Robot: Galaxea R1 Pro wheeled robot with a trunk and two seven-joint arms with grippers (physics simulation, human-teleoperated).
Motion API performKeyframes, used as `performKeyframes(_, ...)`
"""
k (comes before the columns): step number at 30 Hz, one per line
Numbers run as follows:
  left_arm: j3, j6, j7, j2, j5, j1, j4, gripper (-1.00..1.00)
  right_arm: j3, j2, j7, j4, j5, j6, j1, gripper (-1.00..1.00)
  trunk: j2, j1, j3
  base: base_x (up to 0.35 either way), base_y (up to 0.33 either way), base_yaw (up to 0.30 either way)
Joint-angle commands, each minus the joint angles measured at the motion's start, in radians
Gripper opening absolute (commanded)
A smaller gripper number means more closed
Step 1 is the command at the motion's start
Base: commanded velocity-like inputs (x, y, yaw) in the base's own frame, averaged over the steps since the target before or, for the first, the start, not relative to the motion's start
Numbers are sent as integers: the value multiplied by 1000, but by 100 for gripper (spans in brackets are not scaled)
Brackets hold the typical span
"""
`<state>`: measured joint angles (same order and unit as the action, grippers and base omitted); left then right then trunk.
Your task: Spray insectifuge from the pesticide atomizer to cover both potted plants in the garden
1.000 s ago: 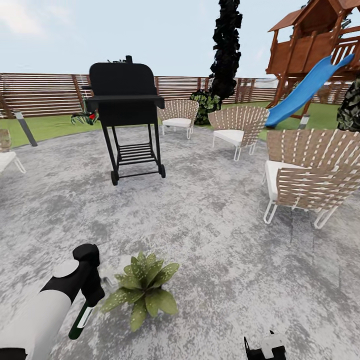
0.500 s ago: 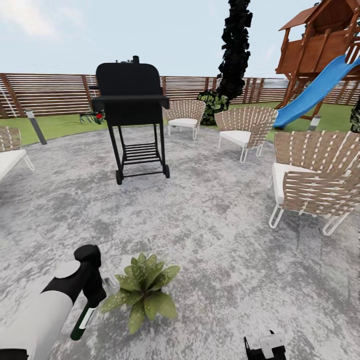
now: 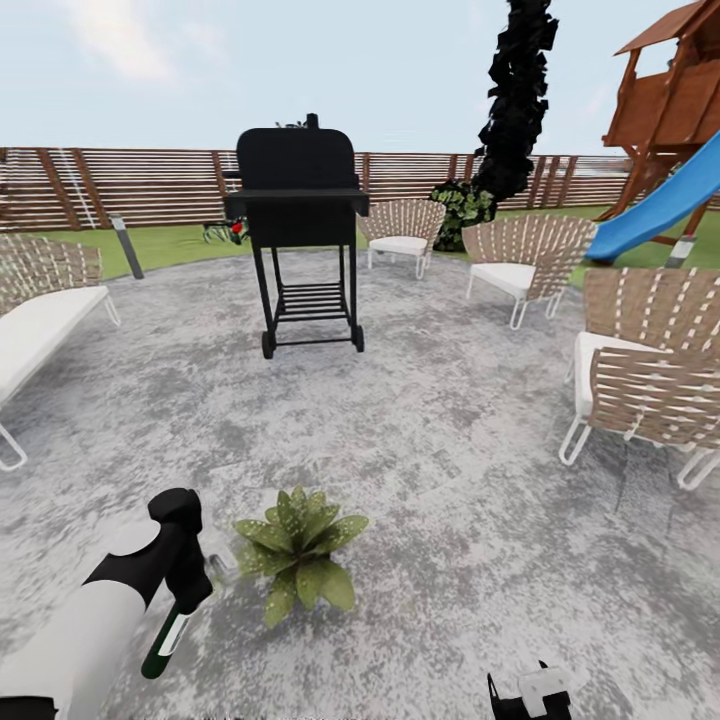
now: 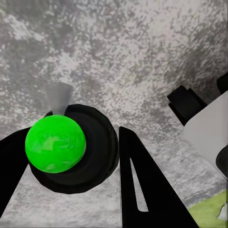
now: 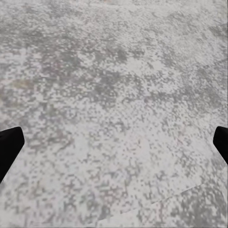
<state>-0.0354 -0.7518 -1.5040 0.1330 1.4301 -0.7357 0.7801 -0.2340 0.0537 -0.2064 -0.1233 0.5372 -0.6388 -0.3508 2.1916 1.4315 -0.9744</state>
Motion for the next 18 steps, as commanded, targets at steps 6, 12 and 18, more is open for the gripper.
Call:
performKeyframes(6,-4,-11,-4,-1,6,3,0,-100,-4,0,-7,1,11,-2,-1,100,0,0,-1,4,-26,169)
performKeyframes(12,-5,-11,9,-3,-1,4,-1,-100,-4,3,-8,2,12,-2,-1,100,0,0,-1,63,-224,6)
performKeyframes(18,-5,-11,10,-3,-3,4,-1,-100,-4,5,-8,2,12,-2,-1,100,0,0,-1,-1,-271,4)
